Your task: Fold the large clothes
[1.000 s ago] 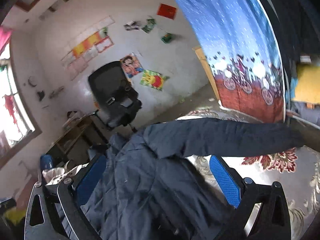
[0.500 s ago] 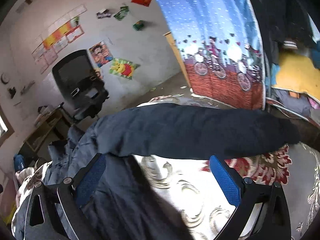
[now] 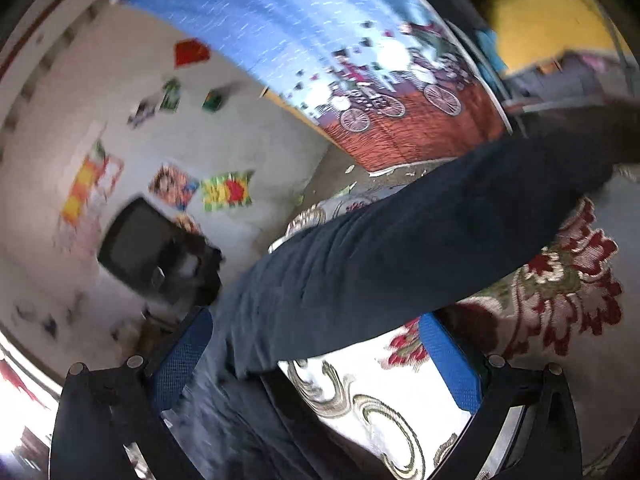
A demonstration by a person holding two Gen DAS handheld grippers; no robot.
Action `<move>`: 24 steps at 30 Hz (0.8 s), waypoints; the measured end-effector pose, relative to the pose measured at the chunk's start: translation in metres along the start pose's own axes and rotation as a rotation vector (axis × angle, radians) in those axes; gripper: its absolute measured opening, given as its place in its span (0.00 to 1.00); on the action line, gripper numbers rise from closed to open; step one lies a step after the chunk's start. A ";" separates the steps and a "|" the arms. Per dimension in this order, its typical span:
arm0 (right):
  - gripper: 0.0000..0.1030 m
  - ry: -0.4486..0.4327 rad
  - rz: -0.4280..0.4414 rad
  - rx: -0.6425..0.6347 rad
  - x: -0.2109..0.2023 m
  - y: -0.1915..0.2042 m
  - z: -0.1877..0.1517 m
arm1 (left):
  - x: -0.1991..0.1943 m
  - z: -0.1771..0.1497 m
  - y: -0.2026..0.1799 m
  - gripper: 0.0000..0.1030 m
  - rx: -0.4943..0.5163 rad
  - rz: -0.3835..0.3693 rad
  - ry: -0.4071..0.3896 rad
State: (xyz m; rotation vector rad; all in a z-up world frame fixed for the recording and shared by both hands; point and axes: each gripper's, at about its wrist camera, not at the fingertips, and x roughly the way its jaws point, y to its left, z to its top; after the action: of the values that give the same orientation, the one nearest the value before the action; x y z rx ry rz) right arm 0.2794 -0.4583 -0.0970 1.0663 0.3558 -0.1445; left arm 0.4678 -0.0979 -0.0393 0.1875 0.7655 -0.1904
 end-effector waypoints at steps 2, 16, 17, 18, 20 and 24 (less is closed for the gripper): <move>0.98 -0.011 -0.007 0.040 -0.001 -0.006 0.008 | 0.021 0.005 -0.016 0.98 -0.021 -0.026 0.019; 0.08 -0.108 -0.187 0.126 -0.005 -0.032 0.038 | 0.112 0.010 -0.076 0.98 0.094 -0.062 0.157; 0.07 -0.112 -0.188 0.101 -0.005 -0.028 0.040 | 0.110 0.012 -0.072 0.98 0.090 -0.071 0.158; 0.06 -0.121 -0.188 0.066 -0.006 -0.022 0.043 | 0.106 0.010 -0.068 0.98 0.085 -0.077 0.157; 0.05 -0.142 -0.181 -0.003 -0.009 -0.006 0.046 | 0.093 0.008 -0.056 0.98 0.065 -0.081 0.160; 0.05 -0.203 -0.167 -0.208 -0.021 0.047 0.048 | 0.054 0.002 -0.028 0.98 0.038 -0.070 0.122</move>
State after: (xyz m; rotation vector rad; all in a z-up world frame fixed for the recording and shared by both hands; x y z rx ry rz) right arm 0.2840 -0.4789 -0.0295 0.8081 0.2694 -0.3548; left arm 0.5007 -0.1315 -0.0784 0.2098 0.8911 -0.2618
